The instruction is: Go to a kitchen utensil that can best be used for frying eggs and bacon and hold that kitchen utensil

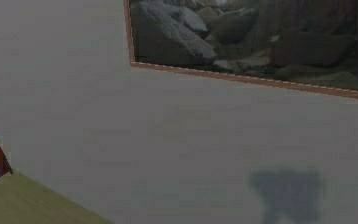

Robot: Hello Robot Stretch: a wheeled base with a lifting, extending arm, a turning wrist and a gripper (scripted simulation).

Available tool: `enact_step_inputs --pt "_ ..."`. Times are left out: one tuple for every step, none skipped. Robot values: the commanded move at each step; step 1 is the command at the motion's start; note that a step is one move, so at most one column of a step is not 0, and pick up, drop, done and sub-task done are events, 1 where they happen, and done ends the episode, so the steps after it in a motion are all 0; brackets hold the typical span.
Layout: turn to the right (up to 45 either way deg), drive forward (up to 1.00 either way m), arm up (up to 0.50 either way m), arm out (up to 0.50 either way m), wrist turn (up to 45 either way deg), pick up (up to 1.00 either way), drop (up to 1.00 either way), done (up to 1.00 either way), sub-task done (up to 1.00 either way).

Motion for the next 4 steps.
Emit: enact_step_inputs --pt "0.0 0.0 0.5 0.0 0.0 0.0 0.0 0.0 0.0" --pt "0.0 0.0 0.38 0.0 0.0 0.0 0.0 0.0 0.0" --pt "0.0 0.0 0.0 0.38 0.0 0.0 0.0 0.0 0.0" --pt "0.0 0.0 0.0 0.0 45.0 0.0 0.0 0.0 0.0"
